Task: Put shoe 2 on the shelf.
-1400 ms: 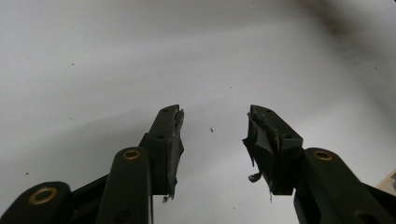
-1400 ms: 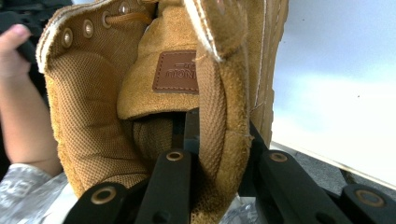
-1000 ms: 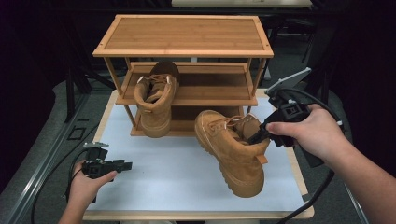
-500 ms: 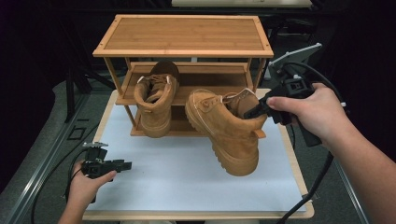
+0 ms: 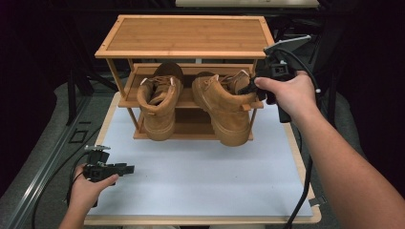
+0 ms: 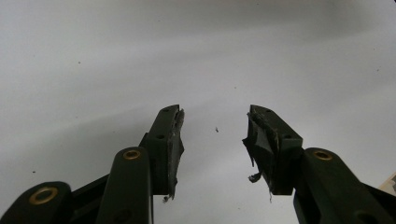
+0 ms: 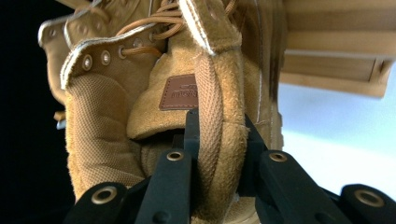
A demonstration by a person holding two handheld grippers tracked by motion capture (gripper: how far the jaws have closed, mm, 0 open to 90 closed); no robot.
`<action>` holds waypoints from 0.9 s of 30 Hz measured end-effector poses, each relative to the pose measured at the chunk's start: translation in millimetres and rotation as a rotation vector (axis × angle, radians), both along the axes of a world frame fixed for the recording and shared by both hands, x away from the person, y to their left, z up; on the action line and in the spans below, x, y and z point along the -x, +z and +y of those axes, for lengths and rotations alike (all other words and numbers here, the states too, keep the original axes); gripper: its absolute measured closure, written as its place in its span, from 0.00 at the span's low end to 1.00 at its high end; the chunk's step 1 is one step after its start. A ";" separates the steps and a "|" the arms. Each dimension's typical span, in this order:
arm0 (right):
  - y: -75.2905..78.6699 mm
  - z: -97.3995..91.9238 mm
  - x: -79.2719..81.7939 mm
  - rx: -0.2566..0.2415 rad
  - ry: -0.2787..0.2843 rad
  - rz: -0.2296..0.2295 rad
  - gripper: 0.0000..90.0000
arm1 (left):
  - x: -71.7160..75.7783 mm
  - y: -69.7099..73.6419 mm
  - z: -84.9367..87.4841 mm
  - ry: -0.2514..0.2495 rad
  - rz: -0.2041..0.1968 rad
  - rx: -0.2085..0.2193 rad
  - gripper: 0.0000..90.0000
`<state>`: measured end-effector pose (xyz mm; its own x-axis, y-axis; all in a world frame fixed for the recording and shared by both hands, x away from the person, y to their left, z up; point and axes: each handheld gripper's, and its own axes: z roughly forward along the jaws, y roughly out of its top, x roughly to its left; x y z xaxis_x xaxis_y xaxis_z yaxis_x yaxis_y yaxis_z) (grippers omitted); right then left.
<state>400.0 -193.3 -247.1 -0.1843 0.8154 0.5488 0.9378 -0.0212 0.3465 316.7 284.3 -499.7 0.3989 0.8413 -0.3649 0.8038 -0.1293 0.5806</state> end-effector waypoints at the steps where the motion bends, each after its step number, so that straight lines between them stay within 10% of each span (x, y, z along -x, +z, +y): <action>1: -2.0 2.1 -7.0 -0.001 -0.022 -0.012 0.88 | -0.3 -0.3 -0.2 -0.002 -0.001 -0.001 0.61; 27: -30.1 35.3 -26.8 -0.006 -0.114 -0.075 0.85 | -0.4 0.4 -3.2 -0.010 -0.005 -0.005 0.61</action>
